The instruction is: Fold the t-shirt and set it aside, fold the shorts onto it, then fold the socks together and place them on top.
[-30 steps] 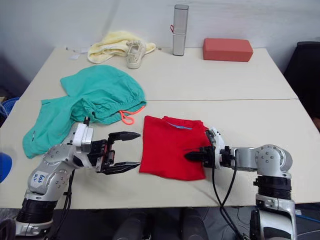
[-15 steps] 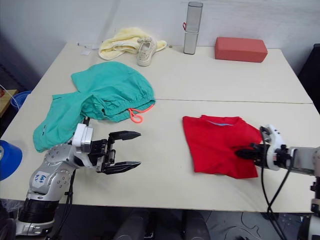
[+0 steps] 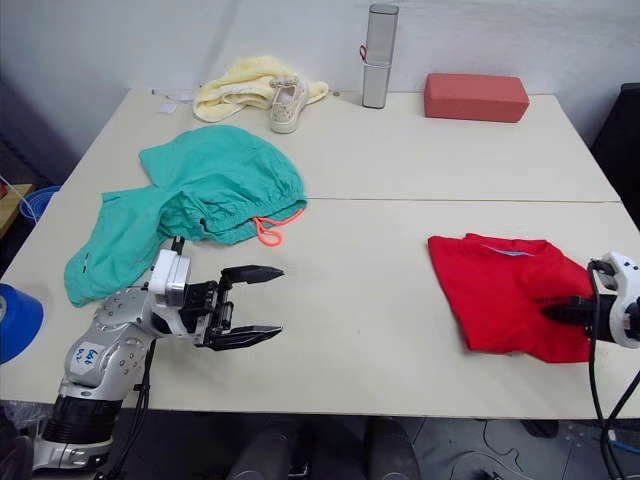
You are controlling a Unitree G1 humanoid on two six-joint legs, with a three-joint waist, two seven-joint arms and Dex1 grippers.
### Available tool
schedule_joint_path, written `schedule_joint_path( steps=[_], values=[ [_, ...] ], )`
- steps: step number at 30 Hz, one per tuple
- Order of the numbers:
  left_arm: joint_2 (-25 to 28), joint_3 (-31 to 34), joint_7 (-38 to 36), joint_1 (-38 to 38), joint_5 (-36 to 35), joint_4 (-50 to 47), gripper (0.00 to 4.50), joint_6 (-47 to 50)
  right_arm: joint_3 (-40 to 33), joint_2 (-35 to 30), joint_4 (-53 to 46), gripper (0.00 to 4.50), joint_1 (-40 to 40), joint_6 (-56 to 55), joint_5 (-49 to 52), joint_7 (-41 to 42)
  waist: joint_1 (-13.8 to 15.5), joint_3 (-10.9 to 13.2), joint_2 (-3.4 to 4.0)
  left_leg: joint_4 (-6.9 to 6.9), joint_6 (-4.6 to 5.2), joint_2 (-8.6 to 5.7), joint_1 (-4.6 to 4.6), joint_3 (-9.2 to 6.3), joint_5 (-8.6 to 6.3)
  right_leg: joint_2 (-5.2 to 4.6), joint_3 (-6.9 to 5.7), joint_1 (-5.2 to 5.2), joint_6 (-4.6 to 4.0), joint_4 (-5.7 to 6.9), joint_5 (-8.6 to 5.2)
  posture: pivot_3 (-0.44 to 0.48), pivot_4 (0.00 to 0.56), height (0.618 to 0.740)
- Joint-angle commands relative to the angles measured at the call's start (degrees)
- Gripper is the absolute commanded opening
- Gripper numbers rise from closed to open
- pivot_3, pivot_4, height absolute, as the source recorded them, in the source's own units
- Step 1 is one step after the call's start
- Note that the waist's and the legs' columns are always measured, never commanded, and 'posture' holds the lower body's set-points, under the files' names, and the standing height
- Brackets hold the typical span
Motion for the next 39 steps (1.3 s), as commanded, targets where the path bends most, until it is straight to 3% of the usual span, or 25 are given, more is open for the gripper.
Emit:
schedule_joint_path(
  steps=[1, 5, 13, 17, 22, 24, 27, 30, 34, 39],
  values=[
    [0.4, 0.6, -0.6, 0.2, 0.1, -1.0, 4.5, -1.2, 1.1, -2.1, 4.1, 0.04, -2.4, -3.5, -4.5, 1.4, 0.0, 0.0, 0.01, 0.0, -0.01, 0.0, 0.0, 0.0, 0.0, 0.0, 0.0, 0.0, 0.0, 0.0, 0.0, 0.0, 0.15, 0.74],
    [0.6, 0.7, -0.9, 0.6, 0.2, -0.8, 4.5, -1.6, 0.7, -1.6, 10.9, 0.04, -6.5, -7.9, -8.4, 0.3, 0.2, 0.1, 0.12, 0.03, -0.03, -0.01, 0.0, 0.01, 0.0, 0.0, 0.0, 0.01, 0.01, -0.01, 0.0, 0.0, 0.15, 0.74],
    [0.3, 0.7, -1.7, -0.3, 0.5, 0.5, 4.5, -1.9, 0.3, -0.5, 14.3, 0.04, -7.8, -6.9, -11.9, 1.2, 0.3, 0.1, 0.2, 0.03, -0.1, -0.01, -0.01, 0.01, -0.01, 0.02, -0.03, 0.01, 0.01, -0.02, 0.01, 0.0, 0.15, 0.74],
    [0.3, 0.8, -2.0, -0.5, 0.5, 1.1, 4.5, -2.1, -2.2, -1.4, 14.9, 1.1, -7.1, -8.2, -11.8, -0.4, 0.3, 0.1, 0.2, 0.08, -0.1, -0.01, 0.0, 0.0, 0.0, 0.02, -0.05, 0.03, 0.02, 0.0, 0.01, 0.0, 0.15, 0.74],
    [0.5, 0.8, -2.6, -0.5, 0.4, 1.6, 4.5, -2.2, -6.1, -6.9, 12.5, 2.87, -1.1, -16.2, -12.3, 3.4, 0.5, 0.2, 0.45, 0.08, -0.1, -0.02, -0.02, 0.01, 0.0, 0.02, -0.06, 0.02, 0.02, 0.01, 0.01, 0.0, 0.15, 0.74],
    [0.5, 0.8, -2.8, -0.5, 0.4, 1.9, 4.5, -2.2, -7.8, -9.1, 11.5, 2.87, 2.1, -19.8, -12.0, 6.1, 0.5, 0.2, 0.69, 0.08, -0.08, -0.05, -0.03, 0.05, 0.0, 0.02, -0.06, 0.02, 0.04, 0.0, 0.02, 0.0, 0.15, 0.74],
    [0.5, 0.7, -3.3, -0.3, 0.4, 2.1, 4.5, -2.3, -15.9, -9.5, 10.0, 2.87, 6.4, -31.2, -9.5, 8.7, 0.2, 0.2, 0.69, 0.07, -0.09, -0.03, 0.01, 0.1, 0.01, 0.1, -0.05, 0.03, 0.05, 0.05, 0.03, 0.0, 0.15, 0.74],
    [0.4, 0.6, -3.5, 0.2, 0.3, 1.8, 4.5, -2.1, -22.2, -6.8, 6.8, 2.87, 8.5, -36.8, -7.3, 8.7, -0.4, 0.2, 0.67, 0.08, -0.11, 0.03, 0.15, 0.25, 0.02, 0.18, 0.07, 0.07, 0.08, 0.14, 0.04, 0.0, 0.15, 0.74],
    [1.1, 0.9, -3.5, 1.4, -0.1, 0.5, 4.5, -1.2, -28.4, 5.6, -11.3, 2.87, 15.3, -45.6, -1.3, 10.9, -1.0, 0.3, 0.27, 0.05, -0.23, 0.19, 0.24, 0.24, 0.02, 0.31, 0.09, 0.14, 0.08, 0.18, 0.04, 0.0, 0.15, 0.74],
    [3.7, 5.8, -0.4, 3.6, -0.2, 0.2, 4.5, 0.1, -26.0, 15.4, -29.5, 2.87, 22.0, -43.0, 3.8, 11.1, -0.7, 0.4, 0.52, 0.06, -0.28, 0.16, 0.19, 0.2, 0.05, 0.28, 0.12, 0.06, 0.08, 0.3, 0.05, 0.0, 0.15, 0.74]
  ],
)
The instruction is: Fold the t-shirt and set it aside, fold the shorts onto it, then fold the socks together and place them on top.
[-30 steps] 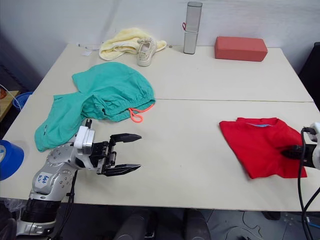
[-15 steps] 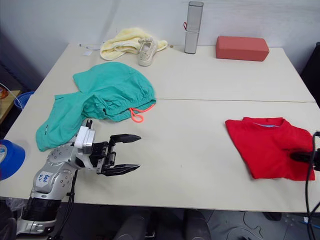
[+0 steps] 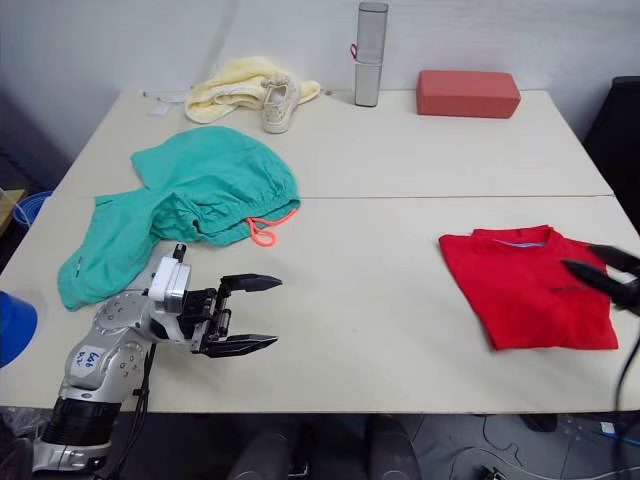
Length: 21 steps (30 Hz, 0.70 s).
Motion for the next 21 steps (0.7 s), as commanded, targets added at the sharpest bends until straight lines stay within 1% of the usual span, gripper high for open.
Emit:
schedule_joint_path(
  steps=[1, 3, 4, 5, 8, 9, 11, 14, 17, 19, 21],
  values=[
    [2.7, 6.5, 2.6, 3.1, -0.2, -1.3, 4.5, -1.0, 1.9, 2.8, -13.5, 3.22, 4.3, -1.8, 2.3, 2.0, 0.2, 0.0, 0.08, 0.0, 0.0, 0.0, 0.0, 0.0, 0.0, -0.01, 0.0, 0.0, 0.0, 0.08, 0.0, 0.0, 0.15, 0.74],
    [3.7, 9.9, 4.4, 6.1, 0.2, -1.3, 4.5, -1.8, 4.5, 5.5, -17.0, 3.77, 6.3, -8.3, 0.1, 3.6, 0.2, 0.0, 0.04, -0.01, -0.01, 0.02, 0.0, -0.05, -0.01, -0.01, 0.0, -0.02, -0.01, 0.05, -0.01, 0.0, 0.15, 0.74],
    [4.0, 11.3, 5.0, 7.5, 0.3, -1.3, 4.5, -2.1, 5.1, 7.1, -17.5, 4.18, 6.4, -11.0, -0.8, 3.0, 0.2, 0.0, -0.02, -0.01, -0.02, 0.02, 0.01, -0.07, -0.01, -0.01, -0.01, 0.0, -0.02, -0.05, -0.01, 0.0, 0.15, 0.74],
    [4.3, 13.1, 5.7, 9.4, 0.6, -1.3, 4.5, -2.7, 5.5, 8.9, -18.2, 4.46, 6.5, -11.8, -0.5, 2.0, 0.2, 0.0, -0.04, -0.02, -0.02, 0.02, 0.03, -0.09, -0.01, -0.02, -0.01, 0.03, -0.02, -0.09, -0.01, 0.0, 0.15, 0.74],
    [3.9, 19.7, 9.4, 15.4, 0.9, -1.1, 4.5, -4.7, 7.5, 14.4, -21.7, 4.46, 8.7, -17.6, 0.4, 2.8, 0.0, 0.0, -0.03, -0.02, 0.01, -0.03, 0.03, -0.09, -0.04, -0.11, 0.05, 0.02, -0.01, -0.1, -0.01, 0.0, 0.15, 0.74],
    [3.5, 22.3, 11.0, 17.7, 1.0, -1.3, 4.5, -5.4, 7.8, 16.8, -22.6, 4.46, 9.8, -21.5, 0.9, 4.1, 0.0, 0.0, -0.03, -0.05, 0.01, -0.03, 0.02, -0.1, -0.05, -0.12, 0.05, 0.0, -0.02, -0.11, -0.01, 0.0, 0.15, 0.74],
    [2.7, 27.6, 14.0, 22.3, 1.0, -1.6, 4.5, -6.8, 8.0, 19.2, -23.9, 4.46, 12.3, -24.4, 2.4, 6.1, 0.0, 0.0, -0.04, -0.11, -0.03, 0.01, 0.03, -0.14, -0.06, -0.11, 0.02, -0.01, -0.08, -0.14, -0.04, 0.0, 0.15, 0.74],
    [2.0, 34.6, 16.8, 28.8, 1.0, -0.3, 4.5, -7.9, 7.3, 21.6, -24.8, 4.46, 14.9, -26.8, 3.1, 4.9, -0.1, 0.0, -0.04, -0.13, 0.0, 0.0, 0.03, -0.14, -0.11, -0.15, 0.04, 0.0, -0.08, -0.19, -0.05, 0.0, 0.15, 0.74],
    [0.4, 40.9, 19.8, 34.9, -0.1, 0.1, 4.5, -7.6, 5.5, 22.9, -25.4, 4.46, 17.2, -29.6, 4.4, 4.1, -0.2, 0.0, -0.11, -0.12, -0.17, -0.02, 0.06, -0.13, -0.3, -0.19, 0.07, 0.02, -0.11, -0.21, -0.06, 0.0, 0.15, 0.74],
    [-0.7, 43.2, 20.6, 38.2, -0.5, -0.3, 4.5, -7.4, 5.0, 23.3, -25.3, 4.46, 18.3, -32.3, 4.0, 4.1, -0.2, 0.0, -0.11, -0.13, 0.11, -0.01, 0.07, -0.13, -0.51, -0.19, 0.1, 0.01, -0.16, -0.21, -0.09, 0.0, 0.15, 0.74],
    [-2.3, 45.2, 21.5, 41.7, -0.3, -0.8, 4.5, -7.8, 4.8, 23.9, -25.5, 4.46, 19.6, -33.9, 4.1, 4.0, -0.2, -0.1, -0.15, -0.13, 0.14, -0.01, 0.07, -0.13, -0.53, -0.19, 0.1, 0.01, -0.19, -0.22, -0.1, 0.0, 0.15, 0.74]
  ],
)
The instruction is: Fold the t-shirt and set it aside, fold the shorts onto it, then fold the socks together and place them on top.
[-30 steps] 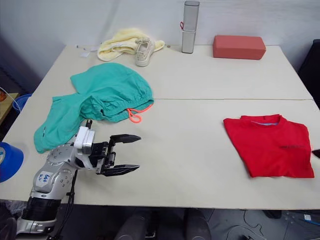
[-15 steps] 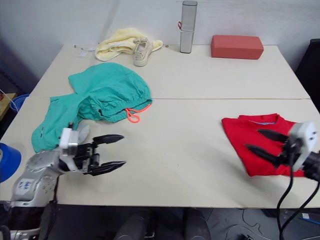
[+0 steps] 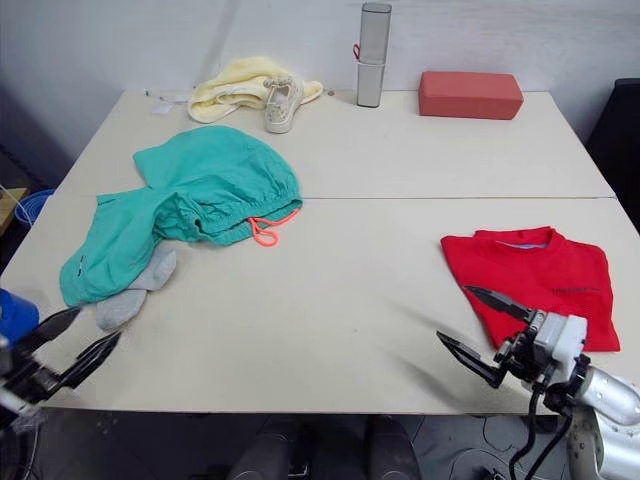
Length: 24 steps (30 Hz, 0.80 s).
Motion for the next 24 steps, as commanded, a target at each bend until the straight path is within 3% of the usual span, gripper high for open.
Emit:
schedule_joint_path(
  steps=[1, 7, 10, 15, 21, 24],
  values=[
    [-2.4, 4.7, 2.2, 5.2, -1.1, -1.6, 4.5, -0.3, -2.0, 1.2, -1.9, 4.46, 1.8, -4.6, 1.2, -0.4, 0.0, 0.0, -0.07, 0.0, 0.01, 0.0, 0.02, 0.0, -0.03, 0.0, 0.0, 0.01, -0.04, 0.0, -0.02, 0.0, 0.15, 0.74],
    [-5.9, 8.1, 8.3, 7.4, -5.1, -3.1, 4.5, 3.2, -2.0, 3.7, -5.9, 4.46, 4.6, -5.0, 2.6, -5.9, 0.1, -0.1, -0.12, -0.02, 0.05, 0.04, 0.04, 0.0, -0.09, -0.01, 0.02, 0.01, -0.16, 0.0, -0.09, 0.0, 0.15, 0.74],
    [-4.6, 7.8, 9.3, 7.3, -4.5, -2.4, 4.5, 4.4, 0.5, 4.3, -9.8, 4.46, 6.7, -7.4, 2.8, -4.3, 0.1, -0.1, -0.13, -0.02, 0.05, 0.04, 0.04, 0.0, -0.1, 0.0, 0.03, 0.0, -0.17, 0.01, -0.1, 0.0, 0.15, 0.74],
    [1.7, 4.1, 12.4, 0.6, -3.2, -2.3, 4.5, 9.4, 5.9, 3.7, -16.4, 4.46, 7.6, -5.9, 4.7, -3.3, 0.1, -0.1, -0.21, -0.05, 0.04, 0.04, 0.08, 0.0, -0.09, -0.01, 0.01, 0.03, -0.17, 0.04, -0.1, 0.0, 0.15, 0.74],
    [15.6, -1.5, 18.3, -14.5, -3.4, -1.9, 4.5, 24.1, 10.3, 2.3, -23.5, 4.46, 2.2, 0.3, 6.8, -8.9, 0.0, -0.3, -0.53, -0.04, -0.07, 0.04, 0.15, 0.0, -0.03, -0.01, 0.02, 0.01, -0.18, 0.22, -0.09, 0.0, 0.15, 0.74],
    [20.6, -9.1, 20.8, -26.1, 0.5, 4.7, 4.5, 28.3, 12.6, 2.0, -25.1, 4.46, -1.0, 3.8, 6.9, -11.7, -0.1, -0.3, -0.49, -0.06, -0.44, 0.02, 0.17, 0.0, 0.12, 0.0, 0.02, 0.0, -0.17, 0.23, -0.09, 0.0, 0.15, 0.74]
  ],
)
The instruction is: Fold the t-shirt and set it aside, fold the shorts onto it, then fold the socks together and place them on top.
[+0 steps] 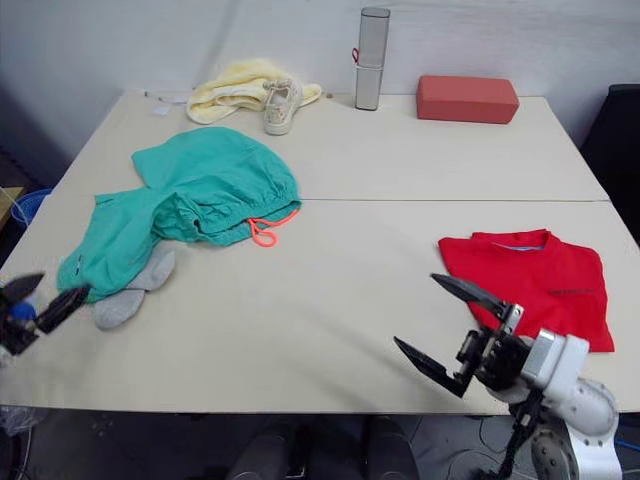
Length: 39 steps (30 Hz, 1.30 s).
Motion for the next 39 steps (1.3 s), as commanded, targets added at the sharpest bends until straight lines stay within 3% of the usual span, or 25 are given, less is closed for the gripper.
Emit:
schedule_joint_path(
  steps=[1, 6, 11, 20, 24, 25, 31, 35, 39],
  values=[
    [3.4, -6.8, 1.8, -8.0, 4.1, 6.1, 4.5, 3.4, 2.3, -0.3, -3.3, 4.46, -2.5, 3.3, 1.1, -3.3, 0.0, 0.0, 0.02, -0.02, -0.03, 0.0, -0.01, 0.01, 0.02, 0.01, -0.02, -0.02, 0.0, 0.0, 0.0, 0.0, 0.15, 0.74],
    [5.4, -19.3, -1.1, -22.5, 13.2, 20.3, 4.5, 0.6, 5.0, -0.7, -3.7, 4.46, -4.6, 5.7, 0.6, -4.3, -0.2, 0.0, -0.07, -0.21, -0.01, -0.02, 0.01, 0.13, 0.2, 0.05, -0.15, -0.14, 0.04, 0.31, 0.01, 0.0, 0.15, 0.74],
    [3.9, -24.7, -4.2, -33.2, 17.6, 32.6, 4.5, -2.8, 5.3, -1.1, -3.4, 4.46, -5.8, 7.4, 0.0, -5.6, 0.1, 0.0, -0.33, -0.22, 0.1, -0.01, -0.01, 0.16, 0.38, 0.06, -0.23, -0.18, 0.05, 0.43, 0.02, 0.0, 0.15, 0.74],
    [3.7, -26.4, -10.7, -40.1, 20.5, 41.9, 1.63, -7.8, 5.3, -1.3, -4.4, 4.5, -4.0, 8.5, -1.8, -7.4, 0.1, 0.0, -0.44, -0.18, 0.11, -0.01, -0.01, 0.17, 0.41, 0.05, -0.24, -0.19, 0.06, 0.53, 0.02, 0.0, 0.15, 0.74],
    [3.1, -25.7, -17.9, -44.4, 18.9, 44.6, 0.32, -11.6, 4.3, -1.4, -4.0, 4.5, -4.2, 7.9, -3.1, -8.4, 0.1, 0.0, -0.58, -0.14, 0.1, -0.01, -0.01, 0.19, 0.43, 0.05, -0.25, -0.2, 0.06, 0.6, 0.02, 0.0, 0.15, 0.74],
    [2.6, -25.1, -19.7, -46.2, 17.5, 44.5, 0.03, -11.3, 3.9, -1.7, -3.7, 4.5, -4.4, 7.7, -3.3, -8.5, 0.2, 0.0, -0.68, -0.12, 0.09, -0.01, -0.02, 0.19, 0.44, 0.05, -0.26, -0.22, 0.06, 0.63, 0.02, 0.0, 0.15, 0.74],
    [-2.1, -27.8, -32.0, -54.7, 10.5, 34.8, 0.03, -5.1, 0.4, -4.1, -0.7, 4.5, -6.2, 7.4, -3.8, -7.9, 1.6, 0.0, -0.74, 0.24, 0.19, -0.04, -0.26, 0.13, 0.42, 0.02, -0.31, -0.24, 0.16, 0.64, 0.07, 0.0, 0.15, 0.74],
    [-6.3, -33.0, -38.7, -54.9, 5.6, 22.4, 0.03, 1.8, -2.5, -6.2, 1.6, 4.5, -8.0, 7.9, -3.4, -7.6, 1.4, 0.0, -0.74, 0.27, 0.22, -0.07, -0.27, 0.14, 0.43, 0.02, -0.3, -0.21, 0.18, 0.64, 0.09, 0.0, 0.15, 0.74],
    [-11.2, -38.3, -38.7, -52.5, 0.7, 8.7, 0.03, 10.4, -6.9, -10.2, 2.2, 4.5, -5.6, 10.3, 0.5, -3.6, 1.4, 0.0, -0.7, 0.27, 0.23, -0.05, -0.28, 0.15, 0.51, 0.09, -0.29, -0.2, 0.18, 0.63, 0.09, 0.0, 0.15, 0.74]
  ],
)
